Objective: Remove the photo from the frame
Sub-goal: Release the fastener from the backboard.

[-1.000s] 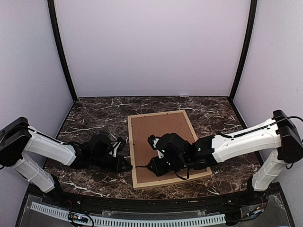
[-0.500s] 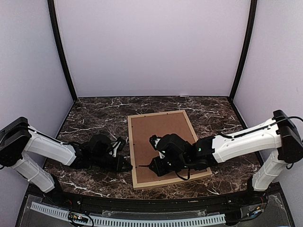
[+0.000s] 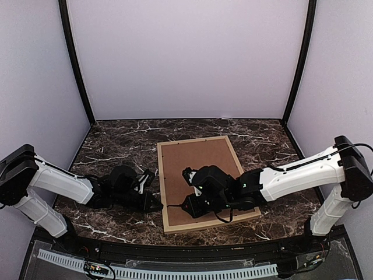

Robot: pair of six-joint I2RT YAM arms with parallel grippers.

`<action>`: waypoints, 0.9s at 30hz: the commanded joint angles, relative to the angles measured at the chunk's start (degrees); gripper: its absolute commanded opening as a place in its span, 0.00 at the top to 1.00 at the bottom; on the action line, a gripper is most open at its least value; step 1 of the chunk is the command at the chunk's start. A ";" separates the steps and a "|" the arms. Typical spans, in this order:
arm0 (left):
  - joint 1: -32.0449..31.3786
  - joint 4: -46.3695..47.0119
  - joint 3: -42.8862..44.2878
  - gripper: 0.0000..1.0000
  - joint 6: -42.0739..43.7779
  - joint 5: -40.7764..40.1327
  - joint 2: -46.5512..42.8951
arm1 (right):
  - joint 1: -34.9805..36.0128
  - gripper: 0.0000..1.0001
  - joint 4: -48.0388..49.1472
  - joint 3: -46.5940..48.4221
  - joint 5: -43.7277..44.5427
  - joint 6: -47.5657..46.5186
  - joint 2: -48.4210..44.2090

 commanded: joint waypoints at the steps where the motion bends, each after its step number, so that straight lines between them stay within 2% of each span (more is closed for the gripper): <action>1: -0.67 -6.53 -1.01 0.94 0.73 -0.92 1.06 | 0.32 1.00 1.34 -0.02 -0.47 0.14 1.14; 27: -0.63 -6.17 -0.52 0.94 0.58 -0.83 1.84 | 2.62 1.00 4.82 1.46 -9.05 2.08 0.59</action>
